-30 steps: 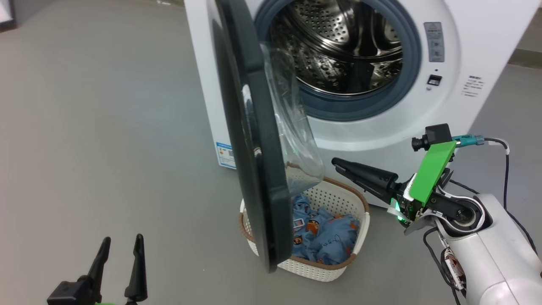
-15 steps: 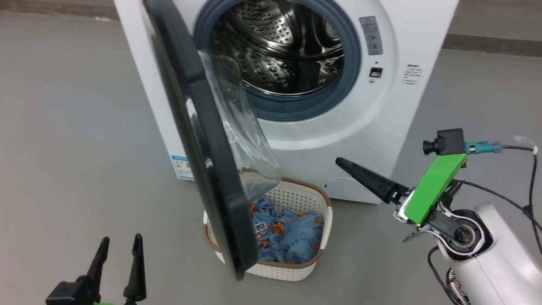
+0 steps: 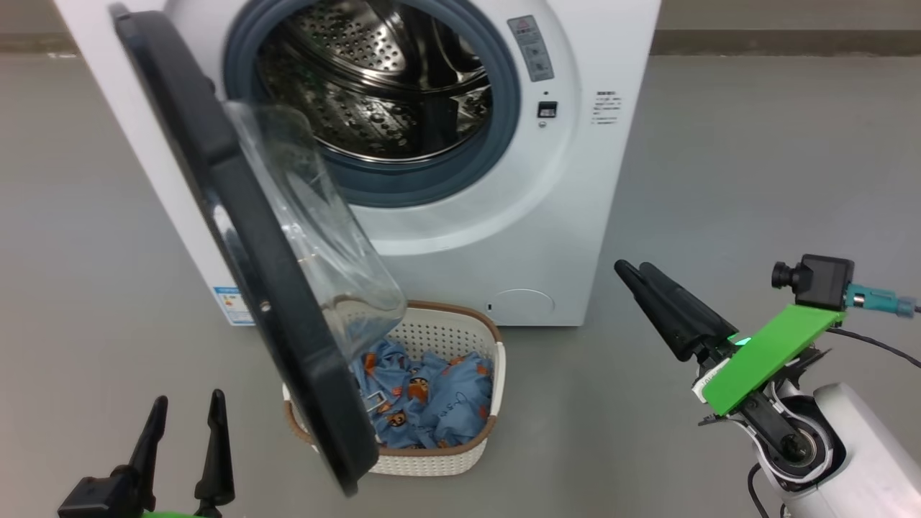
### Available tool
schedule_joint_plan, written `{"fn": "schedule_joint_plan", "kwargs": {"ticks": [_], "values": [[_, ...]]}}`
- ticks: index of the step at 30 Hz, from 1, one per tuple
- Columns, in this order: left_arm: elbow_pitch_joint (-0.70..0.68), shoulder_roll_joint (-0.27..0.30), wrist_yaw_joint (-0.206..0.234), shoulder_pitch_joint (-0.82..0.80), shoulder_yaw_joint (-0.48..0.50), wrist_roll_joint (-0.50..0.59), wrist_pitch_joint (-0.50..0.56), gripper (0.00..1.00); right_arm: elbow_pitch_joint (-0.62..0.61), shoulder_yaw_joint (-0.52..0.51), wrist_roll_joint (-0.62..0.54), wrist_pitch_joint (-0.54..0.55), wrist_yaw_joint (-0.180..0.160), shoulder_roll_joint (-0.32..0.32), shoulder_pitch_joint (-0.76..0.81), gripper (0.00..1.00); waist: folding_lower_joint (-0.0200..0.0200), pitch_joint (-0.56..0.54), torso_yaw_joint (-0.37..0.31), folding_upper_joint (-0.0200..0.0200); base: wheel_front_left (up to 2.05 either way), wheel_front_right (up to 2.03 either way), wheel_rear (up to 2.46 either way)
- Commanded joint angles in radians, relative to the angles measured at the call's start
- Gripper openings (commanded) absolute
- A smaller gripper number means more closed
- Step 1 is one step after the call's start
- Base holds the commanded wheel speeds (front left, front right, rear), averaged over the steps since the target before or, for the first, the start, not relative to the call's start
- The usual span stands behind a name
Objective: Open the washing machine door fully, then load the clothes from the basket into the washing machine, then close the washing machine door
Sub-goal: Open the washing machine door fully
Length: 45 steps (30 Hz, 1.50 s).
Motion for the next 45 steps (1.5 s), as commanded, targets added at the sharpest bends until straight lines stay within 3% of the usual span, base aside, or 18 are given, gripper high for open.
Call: {"fn": "schedule_joint_plan", "kwargs": {"ticks": [1, 10, 20, 33, 45], "values": [[-0.029, 0.011, -0.006, -0.011, 0.034, 0.008, -0.009, 1.0, -0.035, 0.021, -0.033, -0.038, 0.002, -0.014, 0.006, 1.0, 0.0, 0.009, -0.03, -0.0001, 0.0, 0.0, 0.0], [-0.041, 0.007, -0.004, -0.001, 0.037, 0.007, -0.009, 1.0, -0.024, 0.04, -0.072, -0.206, 0.002, -0.043, 0.066, 1.0, 0.0, 0.011, -0.064, -0.0001, 0.0, 0.0, 0.0], [-0.05, 0.003, 0.003, 0.019, 0.042, -0.004, -0.009, 1.0, 0.057, 0.049, -0.226, -0.394, 0.002, -0.088, 0.105, 1.0, 0.0, 0.007, -0.091, -0.0001, 0.0, 0.0, 0.0], [-0.057, 0.001, 0.002, 0.008, 0.029, -0.003, -0.009, 1.0, 0.123, -0.123, -0.565, -0.415, 0.002, -0.008, 0.157, 1.0, 0.0, 0.023, -0.081, -0.0001, 0.0, 0.0, 0.0], [-0.058, 0.001, 0.002, -0.001, 0.024, 0.005, -0.009, 1.0, 0.123, -0.198, -0.686, -0.415, 0.002, 0.056, 0.192, 1.0, 0.0, 0.024, -0.066, -0.0001, 0.0, 0.0, 0.0]]}}
